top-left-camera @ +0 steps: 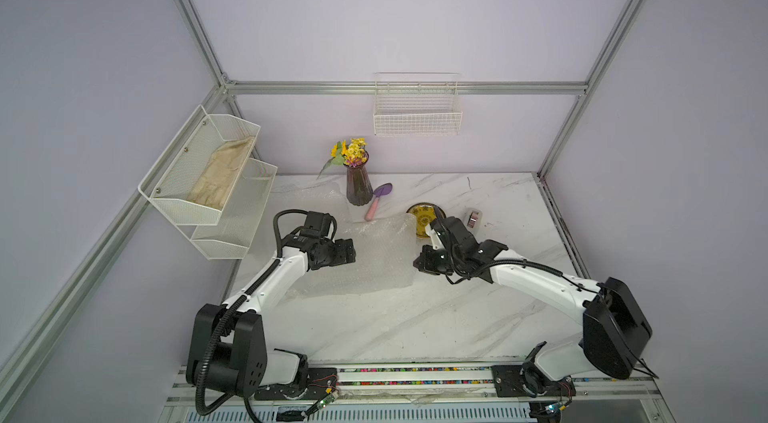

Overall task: Wrap dinner plates in bubble wrap
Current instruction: Move the bubble wrap to the center of the board.

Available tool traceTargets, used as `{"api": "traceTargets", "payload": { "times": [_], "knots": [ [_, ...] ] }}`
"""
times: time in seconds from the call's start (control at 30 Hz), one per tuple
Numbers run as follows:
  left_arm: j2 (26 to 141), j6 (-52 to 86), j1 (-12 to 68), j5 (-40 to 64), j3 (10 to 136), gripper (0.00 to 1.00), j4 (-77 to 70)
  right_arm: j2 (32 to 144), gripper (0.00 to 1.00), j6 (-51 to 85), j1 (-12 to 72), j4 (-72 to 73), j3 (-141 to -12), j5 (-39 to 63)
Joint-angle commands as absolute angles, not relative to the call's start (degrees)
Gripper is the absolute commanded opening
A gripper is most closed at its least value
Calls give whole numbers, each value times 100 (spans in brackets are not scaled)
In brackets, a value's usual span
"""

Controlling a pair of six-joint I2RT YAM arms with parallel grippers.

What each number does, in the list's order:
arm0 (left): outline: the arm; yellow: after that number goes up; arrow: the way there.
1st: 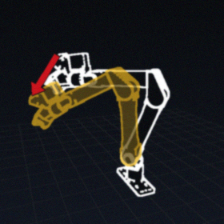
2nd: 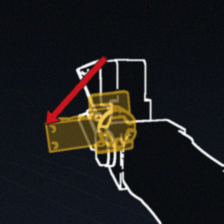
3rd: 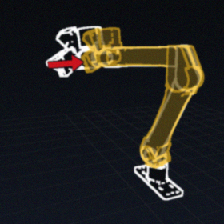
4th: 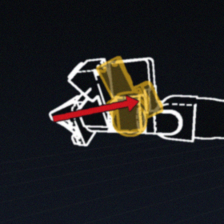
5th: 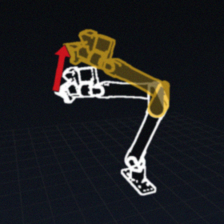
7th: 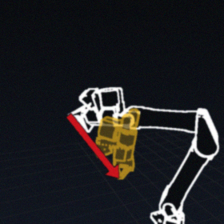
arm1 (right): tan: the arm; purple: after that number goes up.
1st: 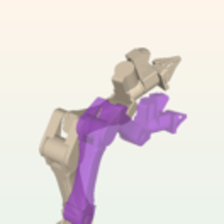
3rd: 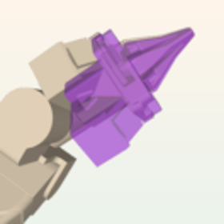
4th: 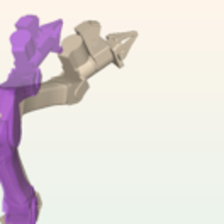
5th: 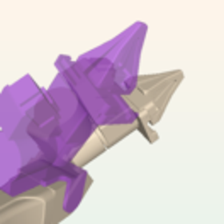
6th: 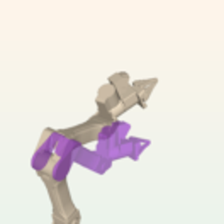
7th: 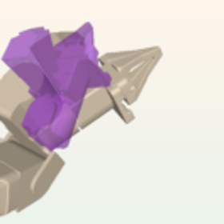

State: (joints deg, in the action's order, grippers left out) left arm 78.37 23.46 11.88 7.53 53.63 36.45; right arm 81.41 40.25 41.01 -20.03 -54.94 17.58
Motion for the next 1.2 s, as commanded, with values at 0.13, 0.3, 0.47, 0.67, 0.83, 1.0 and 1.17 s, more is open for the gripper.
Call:
{"api": "traceTargets", "payload": {
  "times": [0.13, 0.3, 0.47, 0.67, 0.83, 1.0, 1.17],
  "knots": [
    [8315, 2408, 1262, 1242, 5994, 91, 3747, 6957, 0, 3725, 3355, -3983, -4654, 1474],
    [8634, 2504, 1504, 1280, 6100, 91, 3819, 6812, 0, 3947, 2938, -4205, -4400, 367],
    [8723, 2721, 1714, 1155, 6056, 90, 3816, 7102, 0, 4068, 2831, -4194, -4457, -386],
    [9149, 2830, 1808, 1023, 6070, 83, 3574, 6868, 0, 4194, 2816, -4184, -4262, -664],
    [9729, 2812, 1808, 1337, 6339, 70, 3051, 6777, 0, 4228, 2811, -4164, -4051, -740],
    [10337, 2754, 1795, 1552, 6825, 56, 2902, 6575, 0, 4317, 2778, -4119, -3845, -1010],
    [10714, 2442, 1708, 1022, 7254, 26, 3043, 6466, 0, 4398, 2786, -3600, -3565, -590]
  ]
}}
